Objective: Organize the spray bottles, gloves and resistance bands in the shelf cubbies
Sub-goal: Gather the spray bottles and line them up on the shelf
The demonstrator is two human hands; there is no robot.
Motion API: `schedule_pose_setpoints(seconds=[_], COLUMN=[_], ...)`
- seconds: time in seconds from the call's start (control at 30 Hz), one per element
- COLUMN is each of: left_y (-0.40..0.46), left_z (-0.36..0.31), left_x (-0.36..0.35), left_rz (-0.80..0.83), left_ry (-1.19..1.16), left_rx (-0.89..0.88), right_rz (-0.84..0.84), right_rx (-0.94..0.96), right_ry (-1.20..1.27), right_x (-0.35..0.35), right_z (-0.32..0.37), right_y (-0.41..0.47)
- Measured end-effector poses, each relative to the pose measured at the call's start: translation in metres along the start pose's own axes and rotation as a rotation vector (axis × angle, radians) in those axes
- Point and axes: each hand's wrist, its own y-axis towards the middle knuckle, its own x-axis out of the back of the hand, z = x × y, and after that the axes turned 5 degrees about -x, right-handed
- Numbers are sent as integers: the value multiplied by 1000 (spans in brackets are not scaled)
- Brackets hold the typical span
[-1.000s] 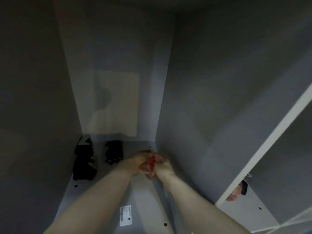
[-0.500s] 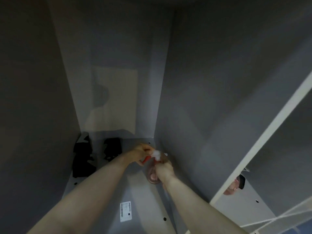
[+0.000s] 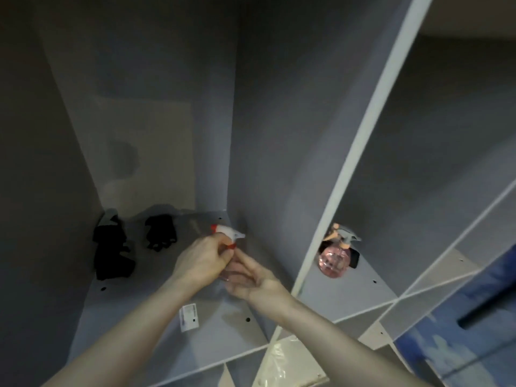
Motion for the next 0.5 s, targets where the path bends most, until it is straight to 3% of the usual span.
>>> schedule_pose_setpoints(seconds=[0.13,0.27,0.43,0.5], left_y=[-41,-74,-51,-30], left_z=[-33,-76,-147,-172], left_x=[1,-20,-79,-100], left_rz=[192,432,273,169], left_ry=[39,-420,-627,-643], left_rx=[49,-66,-103,-82], right_rz=[127,231,-17,-165], right_rx=[-85,-123,-58,-5], right_ry=[-106,-335,-286,-402], right_x=[50,118,198,225], right_z=[-6,-1,3,-5], right_y=[-51,-77,-57,-38])
